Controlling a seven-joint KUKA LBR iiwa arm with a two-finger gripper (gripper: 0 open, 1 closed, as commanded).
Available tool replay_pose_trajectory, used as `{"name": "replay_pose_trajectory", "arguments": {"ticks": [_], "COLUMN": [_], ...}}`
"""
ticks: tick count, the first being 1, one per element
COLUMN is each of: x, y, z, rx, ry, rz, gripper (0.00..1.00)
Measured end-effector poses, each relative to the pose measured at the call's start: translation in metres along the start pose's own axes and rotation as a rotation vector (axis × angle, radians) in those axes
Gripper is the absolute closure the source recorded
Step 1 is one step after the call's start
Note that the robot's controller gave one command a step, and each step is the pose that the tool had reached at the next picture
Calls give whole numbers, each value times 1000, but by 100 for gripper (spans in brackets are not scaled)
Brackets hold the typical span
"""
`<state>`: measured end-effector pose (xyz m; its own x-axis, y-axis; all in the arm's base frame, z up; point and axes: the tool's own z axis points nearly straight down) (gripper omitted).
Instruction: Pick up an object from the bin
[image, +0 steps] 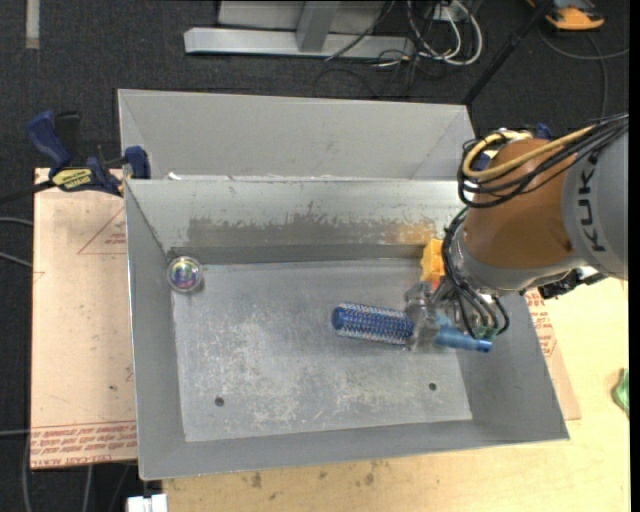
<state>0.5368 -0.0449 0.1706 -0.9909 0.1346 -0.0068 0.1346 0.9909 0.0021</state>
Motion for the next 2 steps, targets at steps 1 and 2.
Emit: {"name": "replay_pose_trajectory", "arguments": {"ticks": [1,2], "x": [-18,-4], "y": [-39,-43], "z": [-25,-108], "rx": [0,0], "ry": [4,1], "rz": [-592,-1119], "gripper": [100,100]}}
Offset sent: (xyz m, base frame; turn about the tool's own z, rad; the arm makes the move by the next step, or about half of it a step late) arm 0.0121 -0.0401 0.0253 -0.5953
